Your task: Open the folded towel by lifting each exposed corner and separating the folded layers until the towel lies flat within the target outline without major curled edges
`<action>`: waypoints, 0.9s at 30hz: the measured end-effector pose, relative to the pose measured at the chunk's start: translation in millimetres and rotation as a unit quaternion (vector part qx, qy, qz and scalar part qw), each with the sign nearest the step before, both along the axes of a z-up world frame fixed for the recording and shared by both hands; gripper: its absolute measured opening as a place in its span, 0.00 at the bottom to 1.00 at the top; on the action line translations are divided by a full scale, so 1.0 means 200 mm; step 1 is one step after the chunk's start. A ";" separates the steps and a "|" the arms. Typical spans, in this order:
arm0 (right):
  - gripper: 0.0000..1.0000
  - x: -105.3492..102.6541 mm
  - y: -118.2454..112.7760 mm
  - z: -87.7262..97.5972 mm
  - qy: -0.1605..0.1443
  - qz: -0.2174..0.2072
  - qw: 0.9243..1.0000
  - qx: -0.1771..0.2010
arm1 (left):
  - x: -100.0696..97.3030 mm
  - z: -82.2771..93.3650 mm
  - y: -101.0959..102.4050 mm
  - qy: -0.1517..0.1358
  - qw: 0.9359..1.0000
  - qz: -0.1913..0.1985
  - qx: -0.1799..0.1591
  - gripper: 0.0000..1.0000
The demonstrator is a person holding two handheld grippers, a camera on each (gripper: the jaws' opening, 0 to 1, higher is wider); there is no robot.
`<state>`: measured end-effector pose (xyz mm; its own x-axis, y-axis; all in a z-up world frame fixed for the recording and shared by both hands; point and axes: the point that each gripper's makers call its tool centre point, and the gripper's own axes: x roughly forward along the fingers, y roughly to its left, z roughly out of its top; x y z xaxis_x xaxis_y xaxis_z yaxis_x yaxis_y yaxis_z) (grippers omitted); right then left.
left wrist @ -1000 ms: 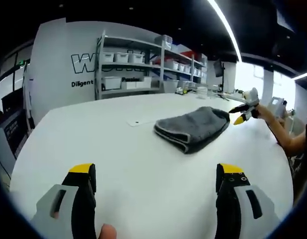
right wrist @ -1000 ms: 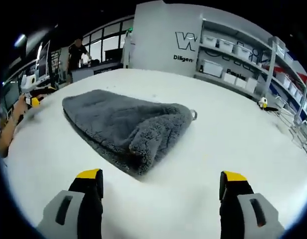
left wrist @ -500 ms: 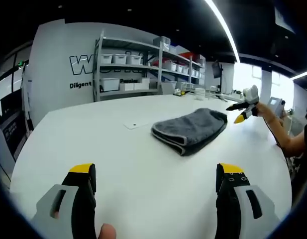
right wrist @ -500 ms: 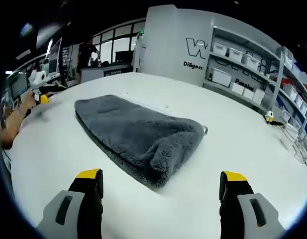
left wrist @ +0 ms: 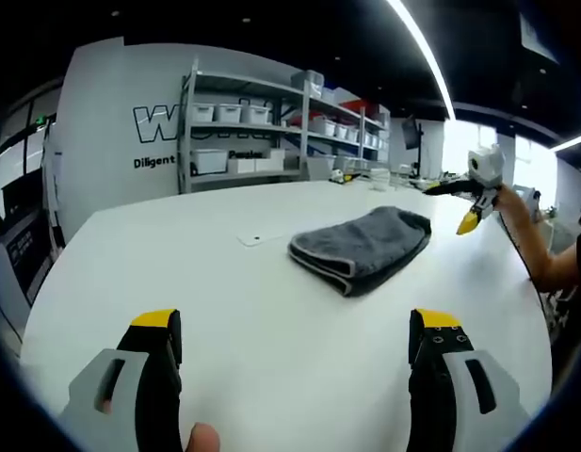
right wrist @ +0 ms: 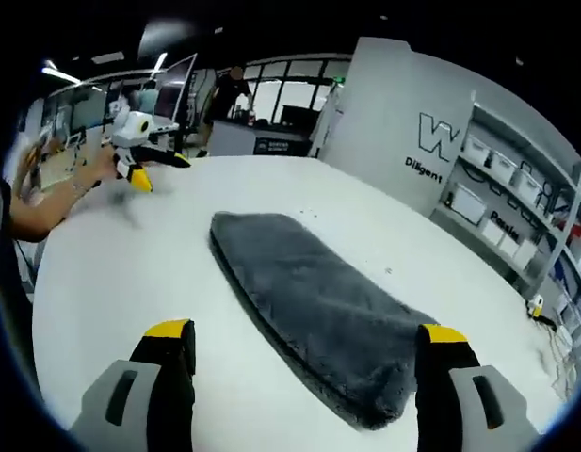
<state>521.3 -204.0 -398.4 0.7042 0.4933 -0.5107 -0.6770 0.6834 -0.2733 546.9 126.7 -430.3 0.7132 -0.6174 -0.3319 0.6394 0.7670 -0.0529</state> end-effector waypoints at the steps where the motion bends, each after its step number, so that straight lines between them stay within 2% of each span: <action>1: 0.99 0.01 0.03 0.02 -0.005 0.006 1.000 -0.003 | 0.00 0.00 0.00 0.000 1.000 0.000 0.000 0.99; 6: 0.99 0.03 0.20 0.08 -0.016 0.043 0.999 -0.022 | 0.00 0.00 0.01 0.000 1.000 0.002 0.000 0.99; 11: 0.97 0.05 0.33 0.09 -0.017 0.074 0.996 -0.040 | 0.00 0.00 0.01 0.001 1.000 0.003 0.002 0.99; 14: 0.97 0.08 0.40 0.07 -0.014 0.086 0.995 -0.052 | 0.00 0.00 0.01 0.000 1.000 0.002 0.001 0.99; 16: 0.97 0.08 0.42 0.02 -0.006 0.095 0.992 -0.081 | 0.00 0.01 0.01 -0.001 1.000 0.002 0.001 0.99; 17: 0.97 0.09 0.44 0.01 -0.006 0.097 0.992 -0.084 | 0.00 0.01 0.01 -0.001 1.000 0.002 -0.001 0.99; 19: 0.93 0.11 0.47 0.00 -0.006 0.100 0.992 -0.081 | 0.00 0.01 0.01 0.001 1.000 0.002 -0.004 0.99; 21: 0.83 0.11 0.52 0.00 0.001 0.115 0.990 -0.076 | 0.00 0.01 0.01 0.001 1.000 0.002 -0.004 0.99; 22: 0.82 0.12 0.54 0.00 0.003 0.116 0.991 -0.071 | 0.00 0.01 0.02 0.002 1.000 0.002 -0.003 0.99; 25: 0.86 0.13 0.59 0.03 -0.001 0.119 0.991 -0.061 | 0.00 0.00 0.01 0.002 1.000 0.003 -0.003 0.99; 27: 0.84 0.16 0.64 0.05 -0.006 0.121 0.991 -0.056 | 0.00 0.00 0.01 0.002 1.000 0.002 -0.002 0.99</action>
<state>552.9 -76.8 -389.1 0.5775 0.5899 -0.5644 -0.8143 0.4659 -0.3463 546.3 129.4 -429.8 0.7144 -0.6156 -0.3327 0.6358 0.7696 -0.0585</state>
